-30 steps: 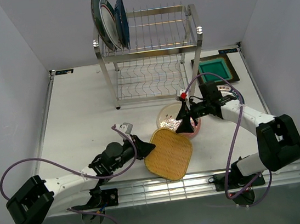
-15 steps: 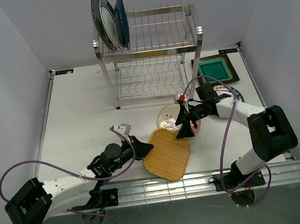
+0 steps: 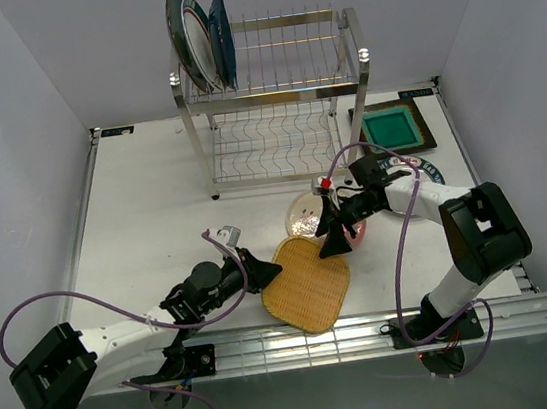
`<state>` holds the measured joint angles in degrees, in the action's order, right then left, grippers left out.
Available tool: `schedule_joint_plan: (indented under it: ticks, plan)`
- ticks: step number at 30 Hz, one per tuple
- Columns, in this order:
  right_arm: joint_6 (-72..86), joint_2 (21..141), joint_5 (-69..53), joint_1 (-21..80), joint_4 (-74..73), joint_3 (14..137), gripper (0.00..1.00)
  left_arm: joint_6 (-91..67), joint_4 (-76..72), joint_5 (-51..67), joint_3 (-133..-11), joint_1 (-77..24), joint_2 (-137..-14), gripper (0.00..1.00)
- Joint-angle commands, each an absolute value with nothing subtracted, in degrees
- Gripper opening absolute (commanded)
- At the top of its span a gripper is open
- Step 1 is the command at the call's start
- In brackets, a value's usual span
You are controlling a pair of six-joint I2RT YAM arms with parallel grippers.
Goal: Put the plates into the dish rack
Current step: Pick up the plate from the corner of the board.
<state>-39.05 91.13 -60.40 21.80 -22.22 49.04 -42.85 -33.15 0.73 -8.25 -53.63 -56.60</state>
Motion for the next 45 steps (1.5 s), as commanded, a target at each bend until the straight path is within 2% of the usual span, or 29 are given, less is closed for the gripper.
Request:
schedule_joint_plan:
  ticks: [1, 3, 4, 6, 9, 11, 15, 16, 17, 22, 23, 26, 32, 33, 35, 36, 39, 40, 43, 45]
  plan:
    - [-40.87, 91.58, -61.61, 23.11, -23.91, 51.06, 0.82, -42.1, -36.91, 1.93, -8.88, -53.61, -56.95, 0.0]
    - [-41.13, 91.58, -61.26, 23.47, -23.82, 50.98, 0.73, -41.92, -37.26, 2.37, -9.23, -53.61, -57.92, 0.0]
    - [-41.13, 91.58, -61.26, 23.64, -23.99, 50.89, 0.65, -41.92, -37.35, 2.37, -9.32, -53.53, -58.18, 0.0]
    - [-41.57, 91.58, -61.35, 23.73, -24.17, 50.89, 0.55, -41.84, -37.88, 2.29, -9.32, -53.61, -58.79, 0.0]
    - [-42.19, 91.76, -61.35, 24.17, -25.05, 50.98, 0.44, -41.92, -38.49, 2.11, -9.4, -53.61, -59.24, 0.0]
    - [-42.54, 91.93, -61.43, 24.34, -25.49, 51.15, 0.4, -41.92, -38.76, 2.11, -9.4, -53.61, -59.41, 0.0]
    - [-42.89, 91.93, -61.44, 24.43, -26.19, 51.5, 0.2, -42.01, -39.11, 2.11, -9.49, -53.61, -59.77, 0.0]
    - [-42.8, 91.85, -61.35, 24.43, -26.19, 51.5, 0.11, -41.92, -39.11, 2.2, -9.49, -53.61, -59.94, 0.0]
    - [-42.8, 91.5, -61.26, 24.43, -26.19, 51.5, 0.08, -41.92, -39.2, 2.37, -9.49, -53.61, -60.03, 0.0]
    - [-42.63, 89.92, -60.82, 24.35, -25.93, 51.24, 0.08, -40.78, -39.29, 3.6, -9.84, -53.61, -61.43, 0.01]
    - [-42.54, 89.22, -60.73, 24.35, -25.93, 51.15, 0.08, -40.26, -39.2, 4.3, -10.54, -53.53, -62.83, 0.11]
    - [-41.66, 87.55, -60.12, 24.35, -24.53, 50.36, 0.08, -39.73, -39.02, 7.29, -12.56, -53.61, -67.12, 0.33]
    - [-40.61, 85.7, -59.59, 23.82, -22.94, 49.31, 0.08, -39.81, -39.02, 8.97, -15.38, -53.61, -74.0, 0.45]
    - [-40.61, 85.52, -59.5, 23.82, -22.85, 49.22, 0.08, -39.81, -39.02, 8.88, -15.55, -53.61, -74.53, 0.52]
    - [-40.17, 84.99, -59.41, 23.73, -22.15, 48.78, 0.08, -39.81, -38.94, 8.53, -15.56, -53.61, -74.53, 0.54]
    - [-39.99, 84.82, -59.24, 23.73, -21.89, 48.69, 0.08, -39.81, -38.94, 8.44, -15.56, -53.61, -74.36, 0.53]
    - [-39.73, 84.73, -59.24, 23.64, -21.62, 48.52, 0.08, -39.73, -38.85, 8.26, -15.12, -53.61, -73.3, 0.36]
    - [-39.73, 84.73, -59.33, 23.64, -21.62, 48.6, 0.08, -39.73, -38.85, 8.26, -14.86, -53.61, -72.6, 0.21]
    - [-39.73, 84.55, -59.41, 23.56, -21.53, 48.6, 0.08, -39.64, -38.85, 8.79, -14.68, -53.61, -72.07, 0.0]
    - [-39.73, 84.29, -59.41, 23.47, -21.45, 48.6, 0.08, -39.64, -38.85, 8.96, -14.59, -53.53, -71.72, 0.0]
